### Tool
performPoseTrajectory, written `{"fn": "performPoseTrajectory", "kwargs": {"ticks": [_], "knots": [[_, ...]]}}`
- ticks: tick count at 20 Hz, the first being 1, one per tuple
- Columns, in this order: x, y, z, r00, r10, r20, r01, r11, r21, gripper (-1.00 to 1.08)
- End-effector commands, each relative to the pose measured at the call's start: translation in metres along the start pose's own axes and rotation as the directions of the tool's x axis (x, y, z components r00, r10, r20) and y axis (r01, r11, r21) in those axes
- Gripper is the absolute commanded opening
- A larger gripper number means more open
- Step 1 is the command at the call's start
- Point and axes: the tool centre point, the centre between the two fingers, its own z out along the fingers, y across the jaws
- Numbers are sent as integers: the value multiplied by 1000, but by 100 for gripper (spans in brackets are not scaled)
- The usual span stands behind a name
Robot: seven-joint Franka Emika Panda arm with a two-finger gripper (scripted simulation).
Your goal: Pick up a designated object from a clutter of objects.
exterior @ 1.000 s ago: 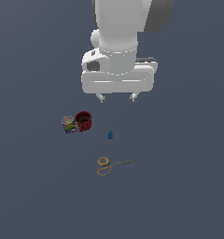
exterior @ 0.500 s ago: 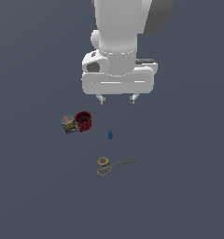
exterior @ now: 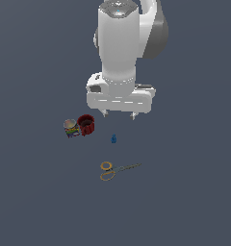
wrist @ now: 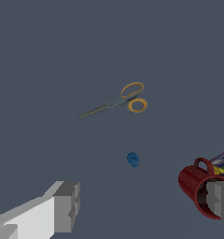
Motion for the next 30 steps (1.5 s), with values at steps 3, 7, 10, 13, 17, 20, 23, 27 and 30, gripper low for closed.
{"fn": "performPoseTrajectory", "kwargs": {"ticks": [3,7,10,13,17,20,23,27,30], "knots": [[-6,7,42,994,111,7,-111,994,-7,100],[-16,14,84,975,221,11,-221,975,-15,100],[-26,20,112,954,299,14,-298,954,-22,100],[-35,25,134,932,362,14,-361,932,-28,100],[-46,30,157,905,425,15,-425,905,-35,100],[-53,33,168,889,458,14,-457,888,-39,100],[-57,34,176,878,479,14,-478,877,-41,100],[-59,35,179,872,489,14,-488,872,-42,100],[-59,35,180,874,485,15,-484,874,-42,100]]}}
